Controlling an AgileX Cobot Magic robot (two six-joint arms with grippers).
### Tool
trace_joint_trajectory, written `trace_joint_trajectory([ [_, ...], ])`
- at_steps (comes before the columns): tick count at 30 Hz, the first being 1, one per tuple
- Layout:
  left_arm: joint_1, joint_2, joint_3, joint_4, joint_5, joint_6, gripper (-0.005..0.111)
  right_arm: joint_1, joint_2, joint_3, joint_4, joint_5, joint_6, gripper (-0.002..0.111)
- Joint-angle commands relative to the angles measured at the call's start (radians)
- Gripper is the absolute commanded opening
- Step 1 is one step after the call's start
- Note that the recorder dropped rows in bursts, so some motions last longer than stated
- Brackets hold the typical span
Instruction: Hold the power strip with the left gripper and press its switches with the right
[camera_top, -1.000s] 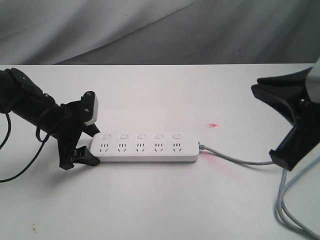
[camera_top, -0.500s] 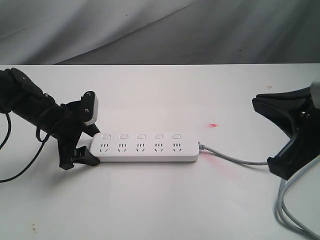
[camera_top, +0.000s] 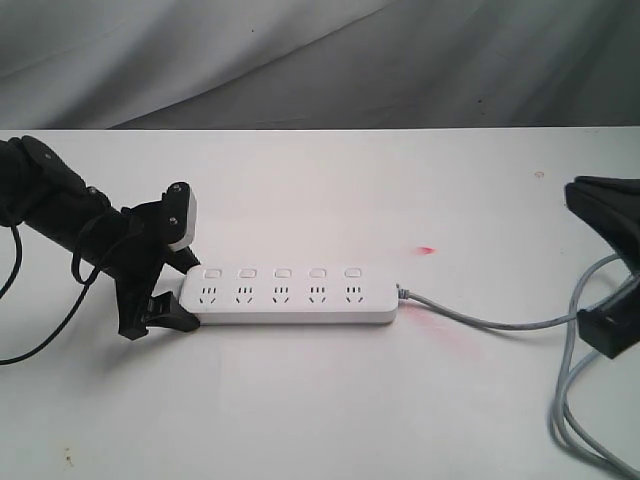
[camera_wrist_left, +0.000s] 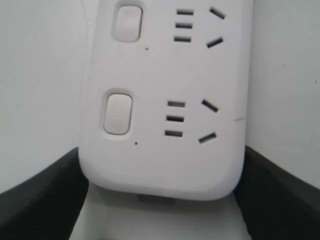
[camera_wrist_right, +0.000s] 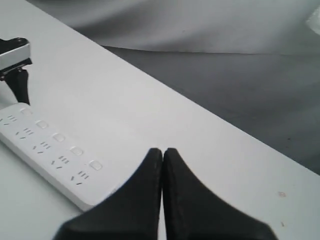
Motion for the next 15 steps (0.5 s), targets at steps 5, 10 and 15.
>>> trace_joint_trajectory([
  [5,-0.004,0.009,0.001,0.026,-0.038,0.011,0.063,-0.128,-0.266,0.184,0.01,-0.014,0.006,0.0],
  [10,-0.004,0.009,0.001,0.026,-0.038,0.011,0.063,-0.28,-0.408,0.207,0.01,0.103,0.009,0.0],
  [15,-0.004,0.009,0.001,0.026,-0.038,0.011,0.063,-0.391,-0.464,0.205,0.033,0.176,0.031,0.0],
])
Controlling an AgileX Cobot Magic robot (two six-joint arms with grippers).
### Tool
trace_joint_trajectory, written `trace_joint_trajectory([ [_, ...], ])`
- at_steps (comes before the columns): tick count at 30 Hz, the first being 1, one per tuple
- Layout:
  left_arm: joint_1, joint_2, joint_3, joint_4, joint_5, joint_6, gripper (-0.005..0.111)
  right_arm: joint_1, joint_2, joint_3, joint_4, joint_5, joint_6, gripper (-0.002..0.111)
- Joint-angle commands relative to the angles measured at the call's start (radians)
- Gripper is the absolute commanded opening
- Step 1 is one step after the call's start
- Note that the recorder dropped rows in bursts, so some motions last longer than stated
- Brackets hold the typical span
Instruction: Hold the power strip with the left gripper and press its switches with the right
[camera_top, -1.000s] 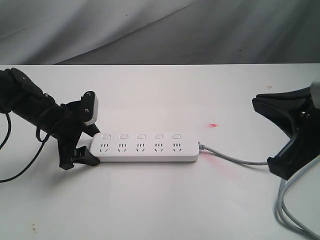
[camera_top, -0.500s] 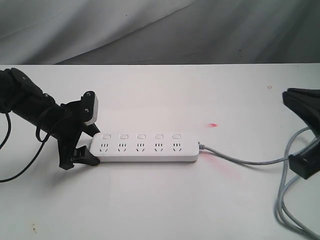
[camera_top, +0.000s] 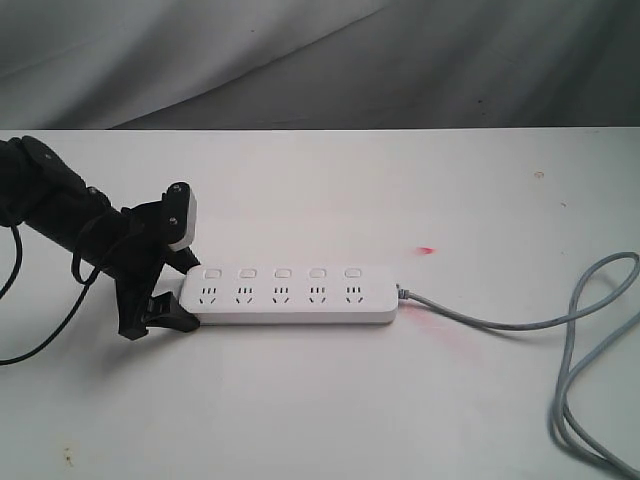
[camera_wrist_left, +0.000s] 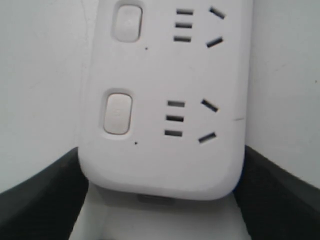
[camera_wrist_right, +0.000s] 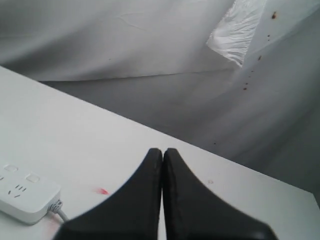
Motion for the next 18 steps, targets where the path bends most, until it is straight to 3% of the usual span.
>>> trace_joint_trajectory([
  [1,-0.004,0.009,0.001,0.026,-0.038,0.011,0.063,-0.068,-0.026,0.005,0.012,0.051,0.029,0.0],
  [11,-0.004,0.009,0.001,0.026,-0.038,0.011,0.063,-0.068,-0.023,0.005,0.027,-0.051,0.09,0.0],
  [13,-0.004,0.009,0.001,0.026,-0.038,0.011,0.063,-0.068,-0.023,0.005,-0.183,-0.076,0.3,0.0],
  [18,-0.004,0.009,0.001,0.026,-0.038,0.011,0.063,-0.068,-0.023,0.012,-1.016,-0.09,1.172,0.0],
])
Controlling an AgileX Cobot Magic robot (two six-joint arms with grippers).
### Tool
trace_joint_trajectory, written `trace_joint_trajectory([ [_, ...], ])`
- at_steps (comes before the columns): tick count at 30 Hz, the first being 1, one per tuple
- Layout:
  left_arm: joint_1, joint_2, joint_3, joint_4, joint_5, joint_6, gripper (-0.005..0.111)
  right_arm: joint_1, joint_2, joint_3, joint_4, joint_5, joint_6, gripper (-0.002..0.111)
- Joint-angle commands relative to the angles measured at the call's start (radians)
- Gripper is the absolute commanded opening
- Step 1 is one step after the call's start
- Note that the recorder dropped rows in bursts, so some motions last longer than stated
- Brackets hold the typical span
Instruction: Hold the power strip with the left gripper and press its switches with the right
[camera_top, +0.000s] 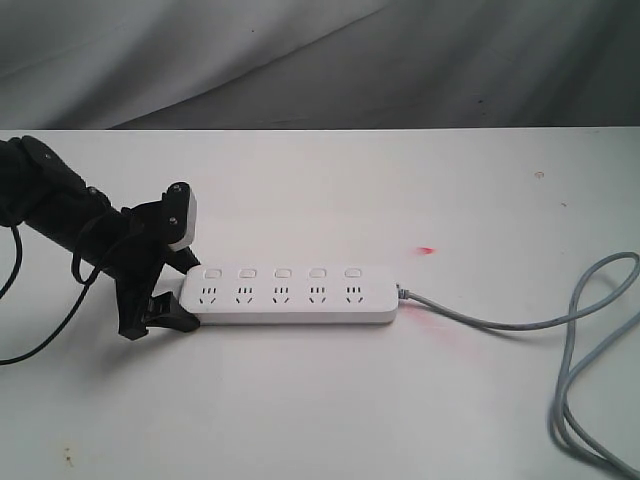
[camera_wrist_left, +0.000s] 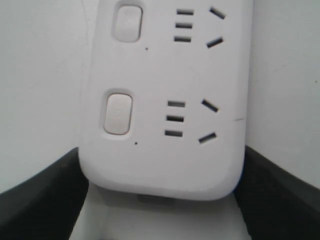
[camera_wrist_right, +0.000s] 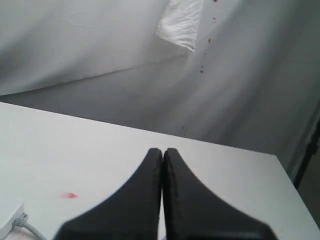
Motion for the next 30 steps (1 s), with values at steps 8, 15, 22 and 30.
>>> trace_joint_trajectory([
  [8,-0.004,0.009,0.001,0.026,-0.038,0.011,0.063,-0.008,-0.006,0.185,-0.806,-0.226,0.837,0.0],
  [15,-0.004,0.009,0.001,0.026,-0.038,0.011,0.063,-0.008,-0.006,0.223,-0.747,-0.211,0.824,0.0],
  [22,-0.004,0.009,0.001,0.026,-0.038,0.011,0.063,-0.008,-0.006,0.223,-0.735,-0.211,0.828,0.0],
  [30,-0.004,0.009,0.001,0.026,-0.038,0.011,0.063,-0.008,-0.006,0.223,-0.735,-0.211,0.828,0.0],
])
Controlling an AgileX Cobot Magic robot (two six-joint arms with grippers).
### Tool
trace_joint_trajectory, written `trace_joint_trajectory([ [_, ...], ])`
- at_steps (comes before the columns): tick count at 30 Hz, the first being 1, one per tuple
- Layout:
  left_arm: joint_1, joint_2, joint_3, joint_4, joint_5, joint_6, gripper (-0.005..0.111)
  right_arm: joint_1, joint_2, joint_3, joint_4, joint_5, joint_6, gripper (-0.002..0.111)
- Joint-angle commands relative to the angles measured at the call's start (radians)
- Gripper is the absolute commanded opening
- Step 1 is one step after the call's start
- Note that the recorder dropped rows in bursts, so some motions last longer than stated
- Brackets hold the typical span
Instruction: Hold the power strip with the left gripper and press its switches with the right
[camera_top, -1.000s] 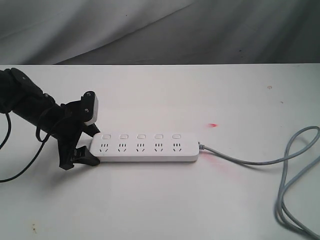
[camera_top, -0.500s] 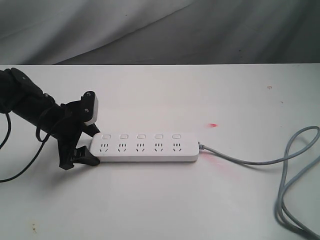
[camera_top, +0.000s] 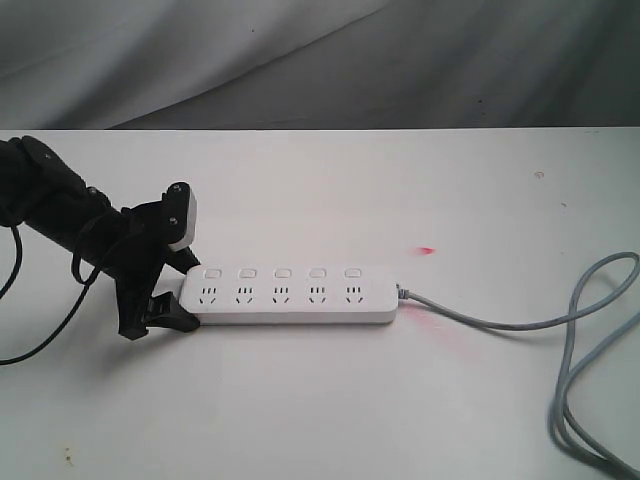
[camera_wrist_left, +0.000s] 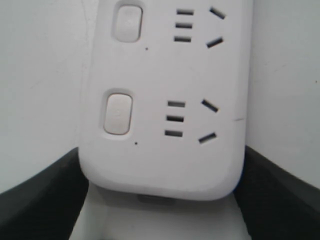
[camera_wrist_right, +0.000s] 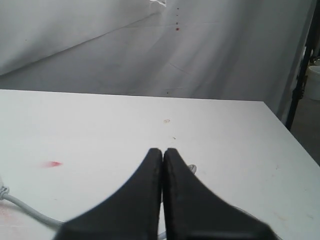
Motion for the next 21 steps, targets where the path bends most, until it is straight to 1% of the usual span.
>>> trace_joint_trajectory([
  [1,-0.004,0.009,0.001,0.02,-0.038,0.011,0.063,-0.008,-0.004,0.003,0.004,-0.003,0.001,0.0],
  [4,-0.004,0.01,0.001,-0.05,-0.038,0.011,0.063,-0.008,-0.004,0.003,0.004,-0.003,0.001,0.0],
  [6,-0.004,0.01,0.001,-0.069,-0.038,0.009,0.063,-0.008,-0.015,0.003,0.004,-0.003,0.001,0.0],
  [13,-0.004,0.01,0.001,-0.069,-0.038,0.009,0.063,-0.008,-0.183,0.003,0.004,0.002,0.003,0.0],
  [21,-0.004,0.01,0.001,-0.069,-0.038,0.007,0.063,-0.008,-0.214,0.003,0.004,0.004,0.003,0.0],
])
